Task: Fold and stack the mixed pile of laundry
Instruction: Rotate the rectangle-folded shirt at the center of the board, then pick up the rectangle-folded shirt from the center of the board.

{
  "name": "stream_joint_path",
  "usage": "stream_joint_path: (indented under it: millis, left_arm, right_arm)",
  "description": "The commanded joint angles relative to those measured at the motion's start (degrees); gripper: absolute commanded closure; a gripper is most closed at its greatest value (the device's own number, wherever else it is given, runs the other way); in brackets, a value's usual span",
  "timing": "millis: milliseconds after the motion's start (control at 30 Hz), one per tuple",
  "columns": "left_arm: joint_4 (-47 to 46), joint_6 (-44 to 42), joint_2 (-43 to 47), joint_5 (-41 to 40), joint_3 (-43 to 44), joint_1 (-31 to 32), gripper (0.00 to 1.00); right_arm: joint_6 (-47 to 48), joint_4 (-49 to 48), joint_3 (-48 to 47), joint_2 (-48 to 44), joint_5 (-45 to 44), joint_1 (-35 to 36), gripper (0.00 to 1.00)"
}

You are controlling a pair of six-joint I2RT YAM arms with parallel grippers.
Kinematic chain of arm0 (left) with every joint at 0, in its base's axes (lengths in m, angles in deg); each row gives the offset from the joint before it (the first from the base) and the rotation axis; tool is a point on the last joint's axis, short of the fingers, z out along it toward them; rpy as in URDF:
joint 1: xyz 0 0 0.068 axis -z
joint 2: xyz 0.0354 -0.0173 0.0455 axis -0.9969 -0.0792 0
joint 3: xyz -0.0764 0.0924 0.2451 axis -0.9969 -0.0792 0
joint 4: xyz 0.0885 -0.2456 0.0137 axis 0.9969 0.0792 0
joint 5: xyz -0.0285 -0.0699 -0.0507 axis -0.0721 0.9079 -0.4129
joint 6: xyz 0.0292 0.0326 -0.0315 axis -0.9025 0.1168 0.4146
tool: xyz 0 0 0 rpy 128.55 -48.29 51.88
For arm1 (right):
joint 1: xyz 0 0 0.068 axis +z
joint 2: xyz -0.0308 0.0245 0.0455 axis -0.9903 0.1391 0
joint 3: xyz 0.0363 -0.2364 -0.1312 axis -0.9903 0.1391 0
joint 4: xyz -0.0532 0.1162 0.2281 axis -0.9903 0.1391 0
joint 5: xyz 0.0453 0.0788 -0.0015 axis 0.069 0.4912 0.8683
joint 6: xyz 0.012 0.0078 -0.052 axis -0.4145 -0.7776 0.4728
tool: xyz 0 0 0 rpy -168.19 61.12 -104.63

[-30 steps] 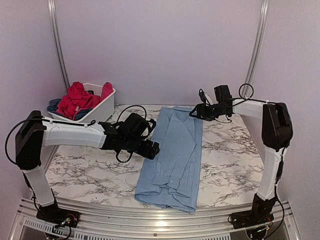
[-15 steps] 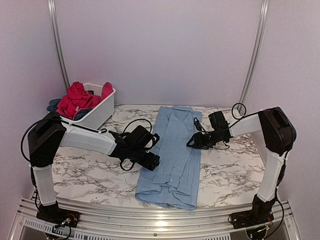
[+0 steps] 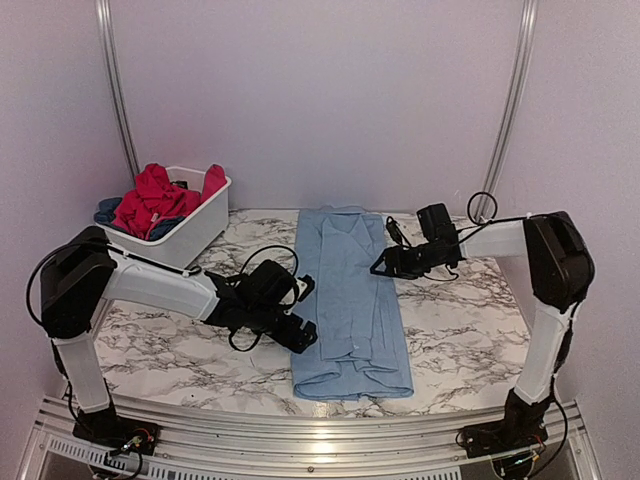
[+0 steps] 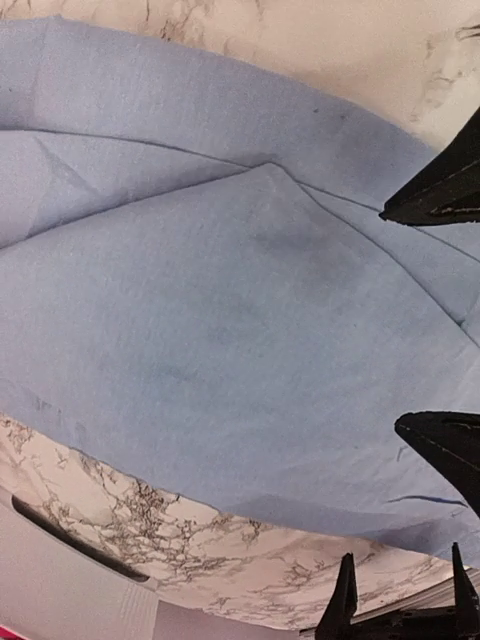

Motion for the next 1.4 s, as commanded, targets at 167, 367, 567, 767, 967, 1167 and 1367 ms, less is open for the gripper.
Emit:
stream_joint_path:
  millis: [167, 367, 567, 767, 967, 1167, 1367]
  left_arm:
    - [-9.07, 7.26, 20.67, 0.99, -17.35, 0.60, 0.01]
    - [-13.78, 18.93, 26.82, 3.27, -28.10, 6.60, 0.01]
    - [-22.03, 31.72, 29.37, 6.95, -34.64, 8.78, 0.06]
    - [-28.14, 39.25, 26.65, 10.01, -37.22, 8.91, 0.11]
    - [-29.79, 38.82, 18.85, 15.88, -33.58, 8.95, 0.28]
    - [-32.06, 38.71, 14.25, 19.16, -32.08, 8.87, 0.37]
    - [-32.91, 37.94, 11.25, 21.17, -30.44, 8.39, 0.49]
  right_arm:
    - [-5.33, 3.62, 24.97, -37.20, 2.25, 1.14, 0.40]
    - [-12.21, 7.60, 36.12, -50.88, -1.27, 6.20, 0.41]
    - [-22.91, 8.64, 46.74, -61.41, -0.57, 11.09, 0.41]
    - [-26.97, 6.98, 54.87, -63.63, 0.44, 13.17, 0.42]
    - [-28.11, 2.12, 59.76, -60.69, 1.65, 13.62, 0.43]
    - [-30.88, -7.24, 62.96, -57.20, 3.56, 15.76, 0.48]
    - [-30.80, -11.91, 61.37, -52.65, 3.23, 18.21, 0.56]
